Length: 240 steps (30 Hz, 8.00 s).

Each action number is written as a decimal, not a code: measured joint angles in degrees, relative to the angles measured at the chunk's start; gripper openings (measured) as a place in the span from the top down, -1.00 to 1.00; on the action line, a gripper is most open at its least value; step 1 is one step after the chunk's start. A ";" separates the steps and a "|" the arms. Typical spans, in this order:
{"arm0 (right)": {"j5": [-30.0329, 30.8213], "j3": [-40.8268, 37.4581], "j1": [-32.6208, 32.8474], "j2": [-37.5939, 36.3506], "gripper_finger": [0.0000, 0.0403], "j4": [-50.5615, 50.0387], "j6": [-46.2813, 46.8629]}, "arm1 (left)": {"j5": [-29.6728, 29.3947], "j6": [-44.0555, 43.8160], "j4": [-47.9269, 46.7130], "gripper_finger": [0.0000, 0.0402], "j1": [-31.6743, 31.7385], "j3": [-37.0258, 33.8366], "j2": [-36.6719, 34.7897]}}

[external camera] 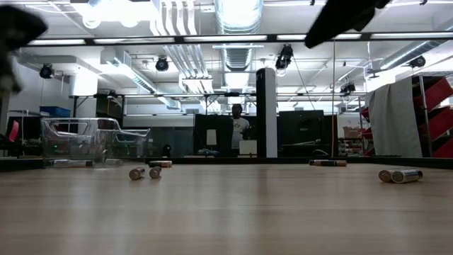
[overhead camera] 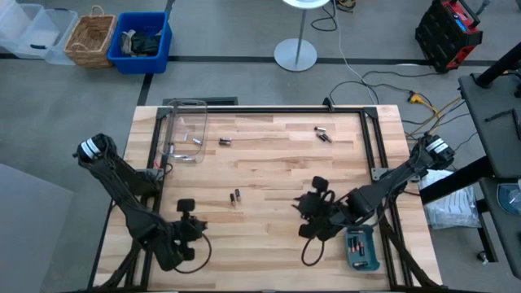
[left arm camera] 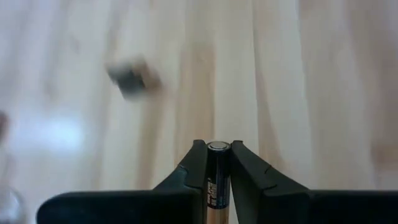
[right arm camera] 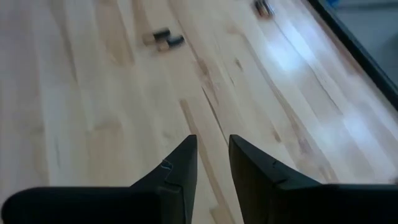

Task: Sort batteries
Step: Put the copper and black battery into the blue bin, then put the silver and black battery into the transparent bin

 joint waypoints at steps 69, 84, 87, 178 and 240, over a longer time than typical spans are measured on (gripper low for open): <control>-21.35 4.58 -10.91 23.37 0.68 85.69 -51.18 | -23.27 44.20 35.52 0.89 10.47 15.72 0.07; -14.79 4.80 -10.60 20.21 0.78 72.27 -47.50 | -23.76 42.22 30.94 0.01 9.98 16.62 -0.19; -12.20 7.35 -10.34 17.06 0.77 54.35 -41.19 | -23.82 40.87 26.11 -0.01 9.57 18.40 -0.31; -15.53 13.25 -3.79 12.22 0.79 -23.40 -18.85 | 9.21 -12.96 -17.65 0.09 9.16 21.82 1.78; -21.19 11.81 -4.50 12.31 0.78 -11.41 -27.79 | 36.57 -21.14 -15.24 0.20 -13.77 11.77 19.46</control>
